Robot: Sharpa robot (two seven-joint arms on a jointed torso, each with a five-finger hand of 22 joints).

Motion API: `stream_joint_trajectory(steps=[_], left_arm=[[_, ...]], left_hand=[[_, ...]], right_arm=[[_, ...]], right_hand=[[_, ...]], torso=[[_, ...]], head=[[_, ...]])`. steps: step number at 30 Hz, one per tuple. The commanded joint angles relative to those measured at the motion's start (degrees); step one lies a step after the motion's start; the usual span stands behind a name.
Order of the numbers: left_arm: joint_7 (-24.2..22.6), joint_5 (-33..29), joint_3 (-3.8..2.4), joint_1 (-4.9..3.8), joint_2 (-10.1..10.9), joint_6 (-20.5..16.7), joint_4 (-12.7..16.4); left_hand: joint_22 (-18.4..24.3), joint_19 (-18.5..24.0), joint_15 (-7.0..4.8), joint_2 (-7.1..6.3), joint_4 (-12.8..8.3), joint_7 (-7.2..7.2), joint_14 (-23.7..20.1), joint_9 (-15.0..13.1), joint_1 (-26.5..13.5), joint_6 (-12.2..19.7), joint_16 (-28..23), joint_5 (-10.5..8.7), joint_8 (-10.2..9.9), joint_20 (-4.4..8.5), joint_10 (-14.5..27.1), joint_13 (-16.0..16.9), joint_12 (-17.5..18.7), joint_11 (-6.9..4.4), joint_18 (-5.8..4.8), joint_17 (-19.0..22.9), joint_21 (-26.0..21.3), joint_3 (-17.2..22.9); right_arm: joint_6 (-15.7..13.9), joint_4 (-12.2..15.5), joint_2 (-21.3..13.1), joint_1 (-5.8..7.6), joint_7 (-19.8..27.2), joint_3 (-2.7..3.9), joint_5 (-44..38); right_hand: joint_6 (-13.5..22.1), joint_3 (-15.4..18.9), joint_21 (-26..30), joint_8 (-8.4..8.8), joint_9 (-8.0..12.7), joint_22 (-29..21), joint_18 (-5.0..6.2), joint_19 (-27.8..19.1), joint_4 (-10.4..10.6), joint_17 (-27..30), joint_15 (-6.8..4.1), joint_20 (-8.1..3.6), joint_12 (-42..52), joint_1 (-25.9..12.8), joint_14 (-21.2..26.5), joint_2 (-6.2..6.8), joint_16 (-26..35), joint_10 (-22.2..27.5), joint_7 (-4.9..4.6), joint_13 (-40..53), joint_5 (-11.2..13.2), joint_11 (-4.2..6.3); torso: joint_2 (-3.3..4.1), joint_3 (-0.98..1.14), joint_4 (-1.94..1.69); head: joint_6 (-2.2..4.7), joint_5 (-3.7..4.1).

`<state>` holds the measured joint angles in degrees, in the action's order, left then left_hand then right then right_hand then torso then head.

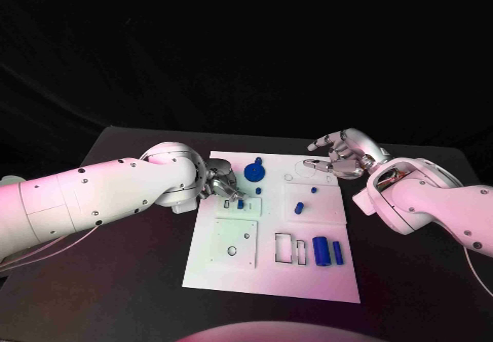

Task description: Assemble the parts on the task board

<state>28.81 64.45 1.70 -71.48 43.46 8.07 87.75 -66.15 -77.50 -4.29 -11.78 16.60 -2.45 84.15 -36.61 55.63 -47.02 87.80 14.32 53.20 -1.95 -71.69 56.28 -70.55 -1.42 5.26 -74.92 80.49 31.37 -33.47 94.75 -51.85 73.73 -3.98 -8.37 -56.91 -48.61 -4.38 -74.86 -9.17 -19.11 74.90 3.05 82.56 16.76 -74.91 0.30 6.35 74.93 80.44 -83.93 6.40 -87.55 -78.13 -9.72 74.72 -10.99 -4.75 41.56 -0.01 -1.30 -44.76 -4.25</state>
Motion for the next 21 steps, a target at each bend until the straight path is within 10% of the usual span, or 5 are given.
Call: stream_joint_trajectory(steps=[1,10,21], left_arm=[[0.15,-2.2,-0.73,-0.18,0.54,-0.26,0.41],[0.41,-4.01,-3.32,-1.59,2.1,3.97,-3.3],[-0.01,0.0,-3.74,-1.94,-0.32,5.74,-9.06]], left_hand=[[0.02,-0.42,-0.21,0.09,0.15,-0.16,4.81,-0.08,-0.75,-0.32,0.19,-0.22,-0.34,0.04,-0.31,0.0,-0.29,0.18,-0.51,-11.62,-0.23,-0.46],[0.34,-0.22,-0.08,0.21,0.01,-0.42,4.78,0.0,-0.28,0.59,0.14,-0.02,-1.14,0.0,0.7,-1.16,0.56,0.37,-0.45,-11.54,-0.4,-1.48],[0.81,0.19,0.84,0.64,0.14,-1.73,4.7,1.48,0.26,2.62,0.0,0.01,-4.85,-0.69,2.03,-2.0,1.27,1.49,-0.37,-11.34,-0.73,-4.16]], right_arm=[[-0.32,0.01,-0.05,-0.06,0.36,0.02,-0.15],[-0.36,-0.18,0.05,-0.23,0.43,0.02,-0.05],[-0.31,-0.32,0.36,-0.5,0.52,0.02,0.03]], right_hand=[[-0.12,0.05,0.25,0.26,0.09,3.47,0.77,-0.43,-0.07,-8.07,0.25,0.1,-0.26,-0.4,-4.33,0.08,0.21,0.43,-0.16,-0.05,-0.19,-0.16],[-0.11,0.07,0.18,0.28,0.1,3.53,0.75,-0.39,-0.05,-8.14,0.26,0.1,-0.18,-0.52,-4.34,0.06,0.2,0.37,-0.16,0.03,-0.21,-0.16],[-0.11,0.05,0.19,0.29,0.11,3.54,0.74,-0.38,-0.07,-8.12,0.26,0.1,-0.14,-0.57,-4.33,0.02,0.22,0.33,-0.16,0.06,-0.28,-0.16]], torso=[[-0.02,0.0,-0.05],[0.09,0.06,0.11],[0.16,-0.18,0.0]], head=[[0.39,-0.04],[1.06,-0.18],[0.92,-0.05]])
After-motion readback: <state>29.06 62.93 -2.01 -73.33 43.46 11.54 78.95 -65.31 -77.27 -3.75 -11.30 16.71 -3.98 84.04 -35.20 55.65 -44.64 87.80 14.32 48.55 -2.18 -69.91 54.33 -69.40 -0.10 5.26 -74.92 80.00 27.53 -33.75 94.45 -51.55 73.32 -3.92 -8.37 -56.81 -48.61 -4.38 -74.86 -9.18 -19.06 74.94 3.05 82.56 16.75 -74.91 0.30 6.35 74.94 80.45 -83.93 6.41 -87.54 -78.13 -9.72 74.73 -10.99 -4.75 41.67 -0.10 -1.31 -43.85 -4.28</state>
